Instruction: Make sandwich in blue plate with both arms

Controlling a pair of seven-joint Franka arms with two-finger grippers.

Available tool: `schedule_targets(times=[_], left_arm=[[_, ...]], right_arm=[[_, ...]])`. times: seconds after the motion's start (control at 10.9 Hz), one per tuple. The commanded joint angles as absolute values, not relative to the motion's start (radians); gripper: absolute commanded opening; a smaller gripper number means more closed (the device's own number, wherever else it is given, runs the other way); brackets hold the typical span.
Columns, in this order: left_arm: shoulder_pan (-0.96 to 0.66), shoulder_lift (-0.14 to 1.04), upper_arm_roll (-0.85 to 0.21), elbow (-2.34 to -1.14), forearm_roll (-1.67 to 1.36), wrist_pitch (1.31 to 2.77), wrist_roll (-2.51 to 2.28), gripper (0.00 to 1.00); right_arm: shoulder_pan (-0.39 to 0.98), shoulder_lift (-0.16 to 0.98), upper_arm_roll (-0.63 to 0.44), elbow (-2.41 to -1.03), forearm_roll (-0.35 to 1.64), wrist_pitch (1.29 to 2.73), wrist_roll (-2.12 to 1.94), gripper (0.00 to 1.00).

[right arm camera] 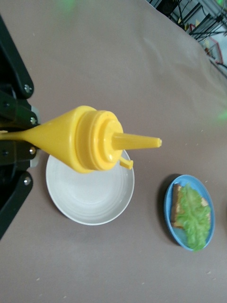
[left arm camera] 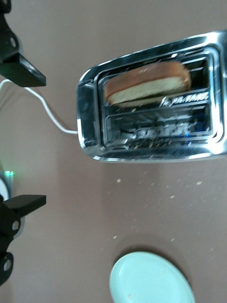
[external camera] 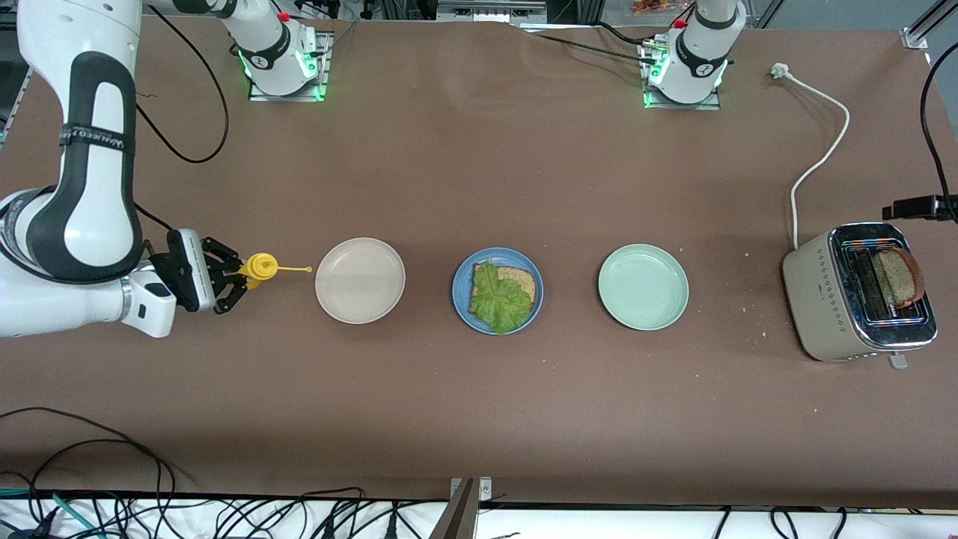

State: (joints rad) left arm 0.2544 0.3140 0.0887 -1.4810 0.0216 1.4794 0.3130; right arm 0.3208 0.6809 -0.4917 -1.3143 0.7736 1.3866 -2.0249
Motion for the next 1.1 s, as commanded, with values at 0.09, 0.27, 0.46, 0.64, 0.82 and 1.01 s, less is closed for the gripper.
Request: schedule_targets(times=[0.09, 0.27, 0.46, 0.64, 0.82, 1.01], left_arm=[[0.316, 0.397, 0.081, -1.436, 0.089, 1.624, 0.359, 1.0], [0.324, 0.422, 0.081, -1.445, 0.091, 1.689, 0.368, 1.0], [0.334, 0.462, 0.081, -1.447, 0.089, 1.762, 0.367, 0.97], [0.339, 0.483, 0.081, -1.45, 0.087, 1.798, 0.351, 0.96], [0.339, 0.483, 0.081, -1.463, 0.084, 1.805, 0.338, 0.96], [0.339, 0.483, 0.081, -1.476, 0.08, 1.805, 0.336, 0.82]], right_arm=[[0.227, 0.782, -0.477, -1.37, 0.94, 1.323, -2.363, 0.0], [0.19, 0.842, -0.474, -1.373, 0.977, 1.275, -2.469, 0.0], [0.154, 0.931, -0.468, -1.371, 1.063, 1.2, -2.542, 0.0], [0.121, 0.969, -0.433, -1.371, 1.074, 1.2, -2.609, 0.01], [0.107, 0.985, -0.426, -1.371, 1.075, 1.201, -2.609, 0.07], [0.091, 0.988, -0.423, -1.373, 1.08, 1.197, -2.611, 1.0]])
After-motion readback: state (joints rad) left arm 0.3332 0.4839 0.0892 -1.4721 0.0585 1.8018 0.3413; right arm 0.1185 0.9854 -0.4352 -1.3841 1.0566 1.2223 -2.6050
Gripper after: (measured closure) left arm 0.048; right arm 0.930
